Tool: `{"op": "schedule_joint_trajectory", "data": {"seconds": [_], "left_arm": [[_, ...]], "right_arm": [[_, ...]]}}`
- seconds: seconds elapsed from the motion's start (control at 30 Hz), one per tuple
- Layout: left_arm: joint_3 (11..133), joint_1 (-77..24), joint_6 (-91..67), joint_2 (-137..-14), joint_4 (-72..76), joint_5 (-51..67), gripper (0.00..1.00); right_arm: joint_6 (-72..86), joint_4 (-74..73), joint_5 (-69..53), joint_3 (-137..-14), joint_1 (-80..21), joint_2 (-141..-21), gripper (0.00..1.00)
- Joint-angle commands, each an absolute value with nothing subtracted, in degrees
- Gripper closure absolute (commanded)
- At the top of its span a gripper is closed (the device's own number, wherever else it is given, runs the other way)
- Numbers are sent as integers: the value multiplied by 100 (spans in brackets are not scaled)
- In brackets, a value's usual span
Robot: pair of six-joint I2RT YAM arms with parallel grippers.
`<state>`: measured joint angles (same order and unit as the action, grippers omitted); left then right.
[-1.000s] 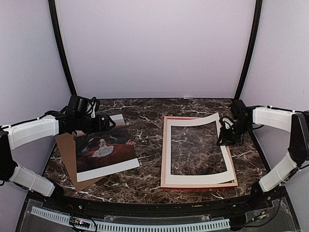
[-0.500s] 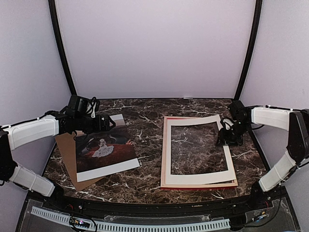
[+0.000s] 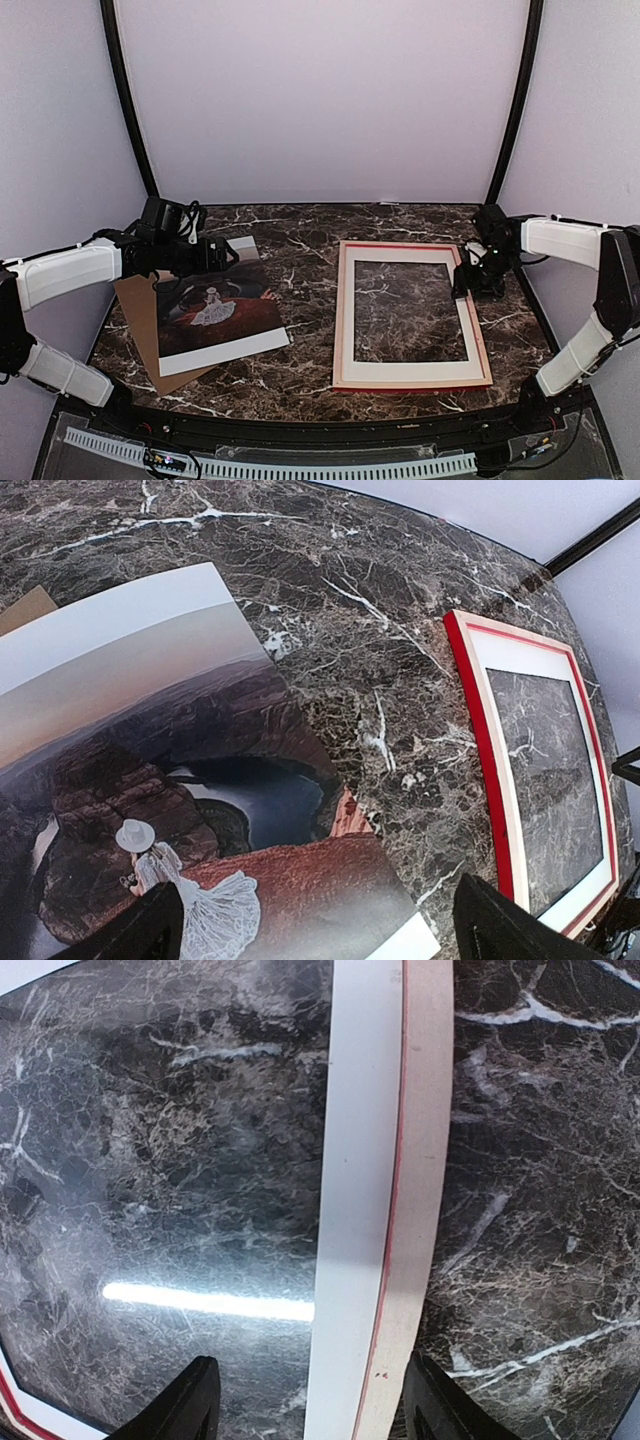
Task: Put the photo into the frame
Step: Place the mat board on the glass panel, then pick up the photo from the backboard.
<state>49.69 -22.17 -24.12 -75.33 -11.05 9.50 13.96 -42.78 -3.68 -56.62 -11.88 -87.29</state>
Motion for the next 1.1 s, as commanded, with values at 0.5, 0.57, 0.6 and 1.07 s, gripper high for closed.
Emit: {"op": "schedule_joint_trajectory", "data": {"seconds": [0.5, 0.57, 0.6, 1.07], "left_arm": [[4930, -1565, -2309, -7358, -2042, 215, 1], [4800, -1228, -2385, -7312, -2053, 545, 1], [4760, -1133, -2416, -7299, -2053, 710, 1], [4105, 194, -2682, -7148, -2202, 1182, 1]], "right_arm": [[2079, -2607, -496, -6796, -3426, -9275, 34], [2182, -2259, -584, -7039, -3839, -9617, 34], [2214, -2092, -630, -7184, -4020, -9822, 34], [2672, -1325, -1688, -9538, -5242, -12649, 35]]}}
